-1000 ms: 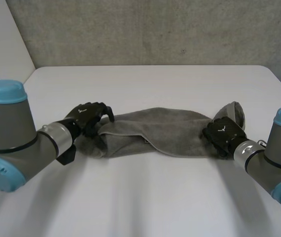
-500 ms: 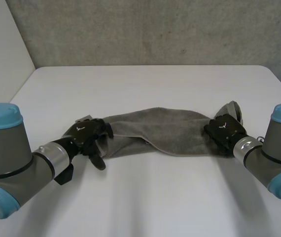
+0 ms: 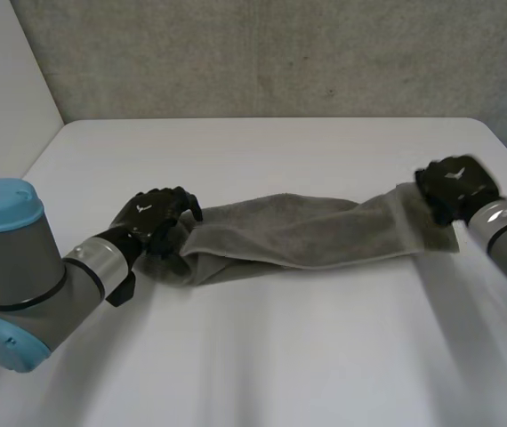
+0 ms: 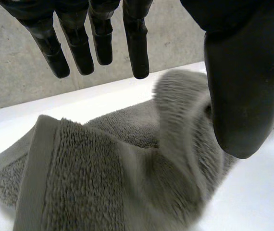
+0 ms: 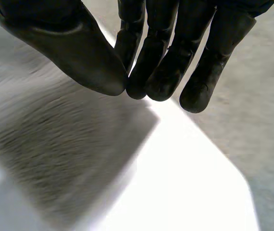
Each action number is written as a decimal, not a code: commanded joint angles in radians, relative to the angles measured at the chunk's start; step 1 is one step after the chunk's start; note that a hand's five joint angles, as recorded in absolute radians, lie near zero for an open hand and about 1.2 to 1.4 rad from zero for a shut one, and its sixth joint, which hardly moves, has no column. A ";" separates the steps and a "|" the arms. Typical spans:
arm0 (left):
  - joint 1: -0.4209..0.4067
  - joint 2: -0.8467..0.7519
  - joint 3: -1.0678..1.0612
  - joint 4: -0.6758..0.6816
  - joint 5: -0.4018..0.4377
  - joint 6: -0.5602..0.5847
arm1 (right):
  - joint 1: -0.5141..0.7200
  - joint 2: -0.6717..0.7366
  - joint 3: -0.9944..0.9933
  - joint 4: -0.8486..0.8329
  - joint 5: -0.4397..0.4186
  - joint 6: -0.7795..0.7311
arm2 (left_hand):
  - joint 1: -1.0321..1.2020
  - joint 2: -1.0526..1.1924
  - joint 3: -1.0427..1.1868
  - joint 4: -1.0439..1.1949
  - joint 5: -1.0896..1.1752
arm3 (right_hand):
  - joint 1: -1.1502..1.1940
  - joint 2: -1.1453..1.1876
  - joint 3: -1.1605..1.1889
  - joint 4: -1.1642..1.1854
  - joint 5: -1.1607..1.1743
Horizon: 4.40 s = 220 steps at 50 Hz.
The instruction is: Fold the towel.
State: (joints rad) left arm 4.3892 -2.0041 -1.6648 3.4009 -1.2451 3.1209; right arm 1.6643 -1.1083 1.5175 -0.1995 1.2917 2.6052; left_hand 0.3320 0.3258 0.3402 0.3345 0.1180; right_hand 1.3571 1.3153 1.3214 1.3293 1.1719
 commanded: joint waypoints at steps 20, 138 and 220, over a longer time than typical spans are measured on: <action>-0.007 -0.038 -0.016 0.015 0.004 -0.002 | -0.021 -0.094 0.131 0.152 -0.115 0.098 | -0.069 -0.062 -0.077 -0.071 -0.029 | -0.849 -0.808 -0.814 -0.822 -0.839; 0.075 0.068 -0.047 -0.020 0.070 0.059 | 0.018 0.041 -0.129 0.539 -0.290 0.136 | 1.064 1.070 1.056 1.062 1.104 | 0.039 0.081 0.075 0.067 0.050; 0.087 -0.010 -0.104 0.115 0.062 0.258 | 0.176 -0.021 0.096 0.232 -0.025 -0.013 | 1.064 1.070 1.056 1.062 1.104 | 0.017 0.059 0.052 0.045 0.027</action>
State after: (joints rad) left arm 4.4643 -2.0235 -1.7689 3.5163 -1.1827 3.3891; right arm 1.8406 -1.1165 1.6106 0.0329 1.2704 2.5896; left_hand 1.2639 1.3255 1.3314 1.3612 1.1173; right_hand 1.2455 1.2317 1.2299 1.2283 1.0540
